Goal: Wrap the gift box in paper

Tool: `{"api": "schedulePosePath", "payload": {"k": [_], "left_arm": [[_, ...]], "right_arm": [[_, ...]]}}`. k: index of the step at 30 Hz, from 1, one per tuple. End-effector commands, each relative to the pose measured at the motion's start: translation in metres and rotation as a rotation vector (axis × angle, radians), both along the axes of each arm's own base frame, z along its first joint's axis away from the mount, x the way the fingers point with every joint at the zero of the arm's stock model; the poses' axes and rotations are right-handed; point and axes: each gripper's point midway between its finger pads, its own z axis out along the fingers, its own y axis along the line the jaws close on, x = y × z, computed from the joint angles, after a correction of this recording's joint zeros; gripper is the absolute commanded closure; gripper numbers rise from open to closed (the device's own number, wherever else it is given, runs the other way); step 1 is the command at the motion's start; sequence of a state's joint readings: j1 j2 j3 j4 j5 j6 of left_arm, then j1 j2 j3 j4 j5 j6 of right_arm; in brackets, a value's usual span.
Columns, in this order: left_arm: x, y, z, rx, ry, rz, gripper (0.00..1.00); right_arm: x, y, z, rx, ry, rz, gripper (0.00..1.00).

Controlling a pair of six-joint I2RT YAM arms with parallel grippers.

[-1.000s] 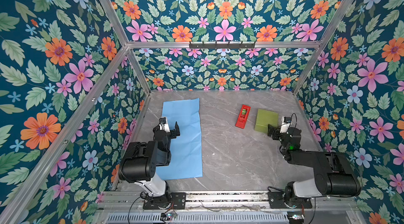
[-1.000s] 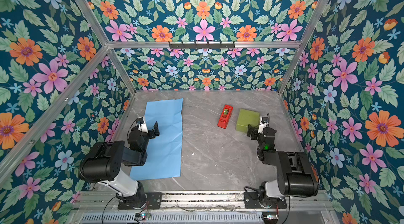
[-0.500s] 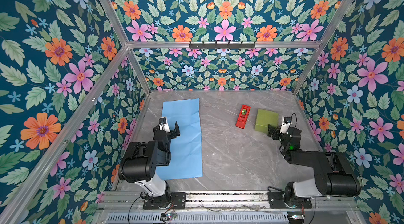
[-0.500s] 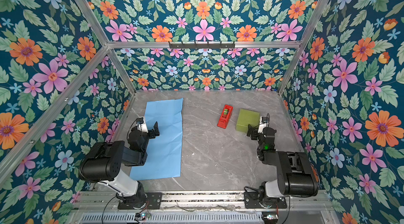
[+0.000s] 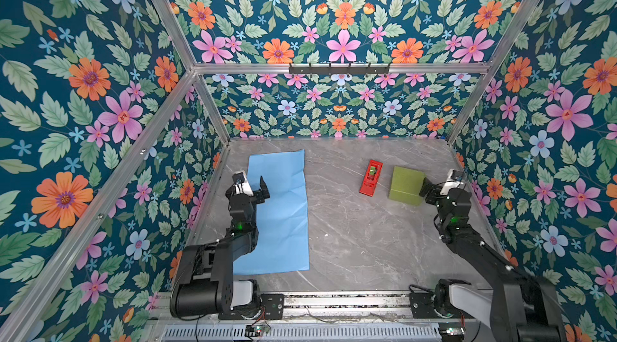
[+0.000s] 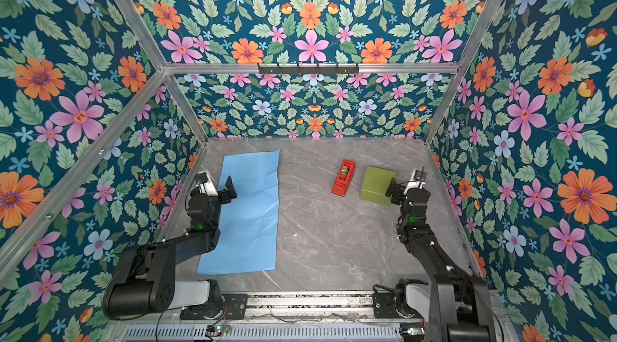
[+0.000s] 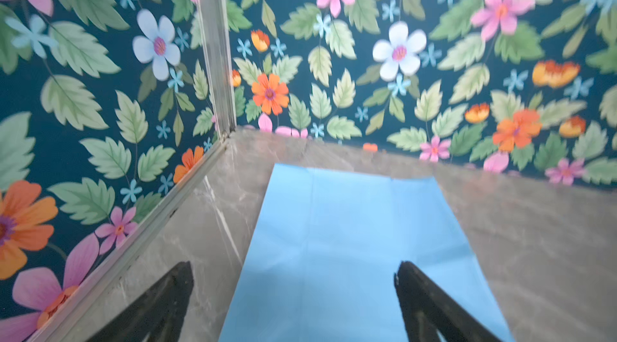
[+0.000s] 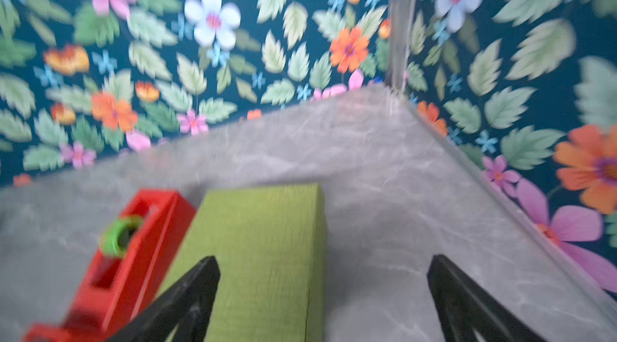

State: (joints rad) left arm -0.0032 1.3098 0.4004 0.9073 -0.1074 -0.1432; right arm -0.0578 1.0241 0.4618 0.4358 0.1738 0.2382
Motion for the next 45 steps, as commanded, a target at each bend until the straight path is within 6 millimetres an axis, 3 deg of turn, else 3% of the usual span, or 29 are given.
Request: {"api": "schedulePosePath", "payload": {"k": [1, 6, 9, 13, 17, 21, 26, 35, 41, 45], "left_arm": [[0.0, -0.026, -0.036, -0.091, 0.224, -0.022, 0.11], [0.02, -0.107, -0.061, 0.059, 0.492, -0.106, 0.09], [0.037, -0.127, -0.081, 0.089, 0.598, -0.124, 0.1], [0.066, -0.153, -0.106, 0.113, 0.695, -0.193, 0.12], [0.094, -0.176, -0.125, 0.116, 0.75, -0.247, 0.17], [0.116, -0.181, -0.14, 0.15, 0.805, -0.226, 0.2], [0.132, -0.177, -0.154, 0.23, 0.867, -0.151, 0.35], [0.137, -0.189, -0.154, 0.371, 0.866, -0.154, 0.64], [0.123, -0.206, -0.156, 0.456, 0.871, -0.217, 0.88], [0.105, -0.227, -0.138, 0.493, 0.818, -0.307, 0.99]], "right_arm": [[-0.023, 0.014, -0.023, 0.169, 0.187, 0.001, 0.07], [-0.015, 0.088, -0.007, 0.145, 0.256, 0.213, 0.07], [-0.01, 0.124, -0.005, 0.138, 0.276, 0.315, 0.07], [-0.005, 0.145, -0.01, 0.201, 0.29, 0.382, 0.07], [-0.002, 0.149, -0.02, 0.223, 0.31, 0.389, 0.07], [-0.001, 0.152, -0.024, 0.23, 0.324, 0.398, 0.07], [-0.001, 0.152, -0.027, 0.226, 0.333, 0.401, 0.07], [-0.001, 0.151, -0.029, 0.208, 0.349, 0.4, 0.06], [-0.002, 0.146, -0.025, 0.178, 0.396, 0.374, 0.04], [-0.006, 0.138, -0.017, 0.146, 0.407, 0.348, 0.03]]}}
